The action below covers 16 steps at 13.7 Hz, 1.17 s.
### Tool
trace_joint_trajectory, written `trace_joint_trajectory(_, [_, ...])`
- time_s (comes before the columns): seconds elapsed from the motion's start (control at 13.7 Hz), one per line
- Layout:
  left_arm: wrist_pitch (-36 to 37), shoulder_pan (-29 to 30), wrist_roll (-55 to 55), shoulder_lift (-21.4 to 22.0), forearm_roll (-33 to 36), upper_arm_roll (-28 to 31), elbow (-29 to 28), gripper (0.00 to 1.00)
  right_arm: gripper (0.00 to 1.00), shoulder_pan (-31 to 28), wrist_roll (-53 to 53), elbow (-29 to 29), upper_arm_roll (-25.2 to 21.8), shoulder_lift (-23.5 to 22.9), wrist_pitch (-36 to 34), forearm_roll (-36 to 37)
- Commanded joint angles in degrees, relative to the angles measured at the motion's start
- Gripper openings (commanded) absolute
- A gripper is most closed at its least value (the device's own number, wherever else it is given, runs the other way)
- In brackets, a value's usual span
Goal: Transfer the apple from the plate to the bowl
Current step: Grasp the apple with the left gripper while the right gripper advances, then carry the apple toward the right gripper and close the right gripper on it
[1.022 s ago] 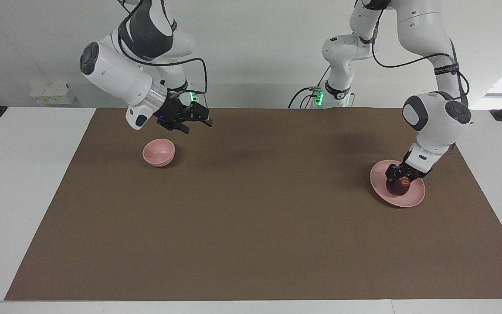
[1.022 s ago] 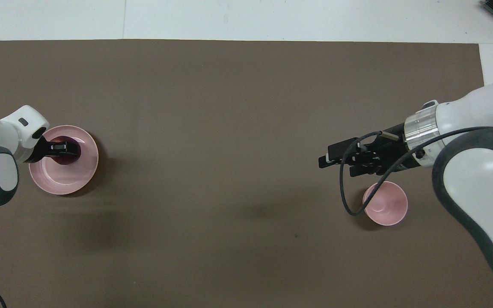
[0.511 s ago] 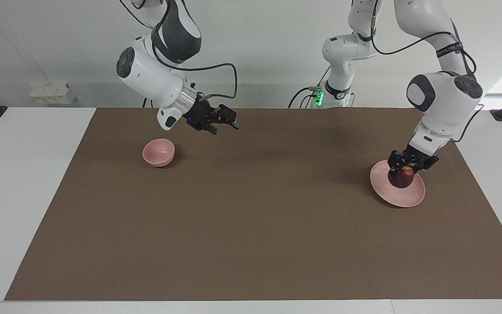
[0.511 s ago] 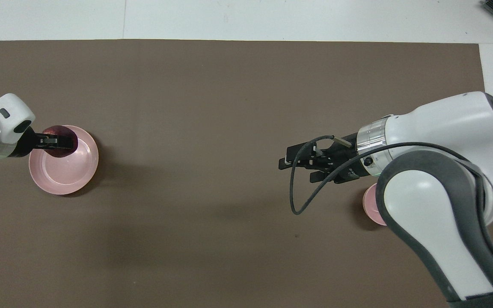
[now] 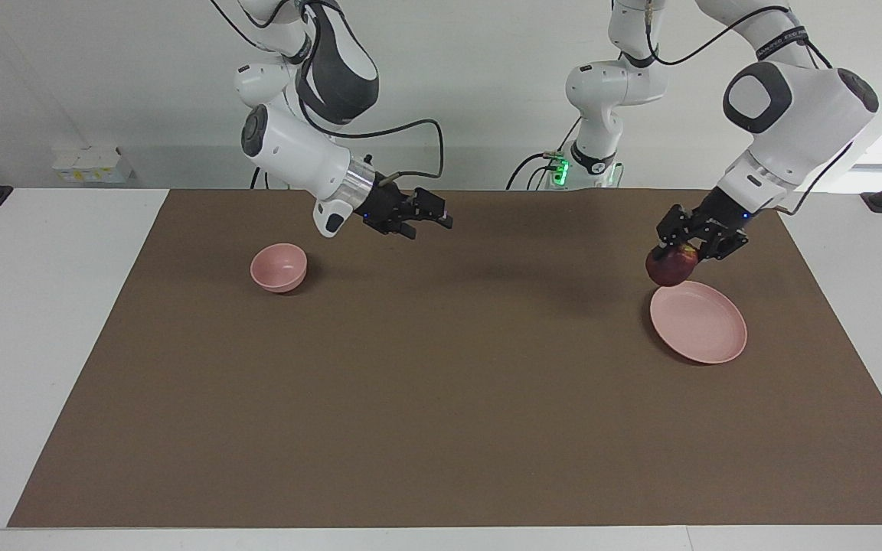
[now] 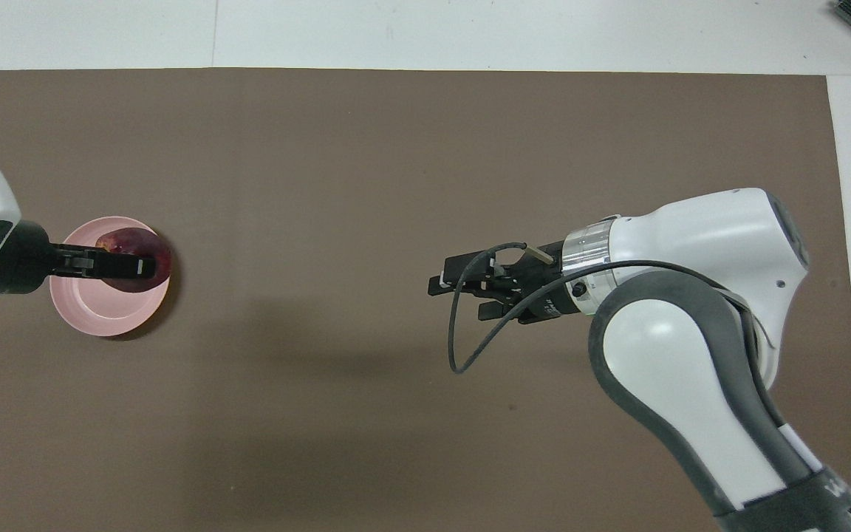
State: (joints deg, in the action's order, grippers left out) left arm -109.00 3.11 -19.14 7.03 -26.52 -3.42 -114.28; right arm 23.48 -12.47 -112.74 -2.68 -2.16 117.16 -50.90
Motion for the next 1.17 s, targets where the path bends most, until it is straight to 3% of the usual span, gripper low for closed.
trace_joint_trajectory(0.0, [4.7,-1.3,-0.4,3.9,-6.6,0.6,-1.0,0.00,1.00,1.4,-3.5,-0.6,0.2,0.1,3.0,-2.6])
trace_joint_trajectory(0.29, [10.9,-1.7,-0.7,7.5,-13.8,0.7,-3.7,0.00,1.00,4.3,-11.8,-0.2,0.2,0.0,5.5,-4.3])
trace_joint_trajectory(0.44, [11.4,-2.1,-0.8,8.3,-19.2,0.6,-5.0,0.00,1.00,6.0,-17.8,0.3,0.4,-0.4,10.4,-6.8])
trace_joint_trajectory(0.88, [8.4,-7.8,0.9,11.5,-23.7,0.7,-8.5,0.00,1.00,11.0,-38.1,4.6,0.6,-2.9,14.6,-8.5])
trace_joint_trajectory(1.1, [0.6,-12.0,5.2,12.0,-25.7,0.6,-10.0,0.00,1.00,12.6,-46.3,5.2,0.7,-3.4,16.9,-8.6])
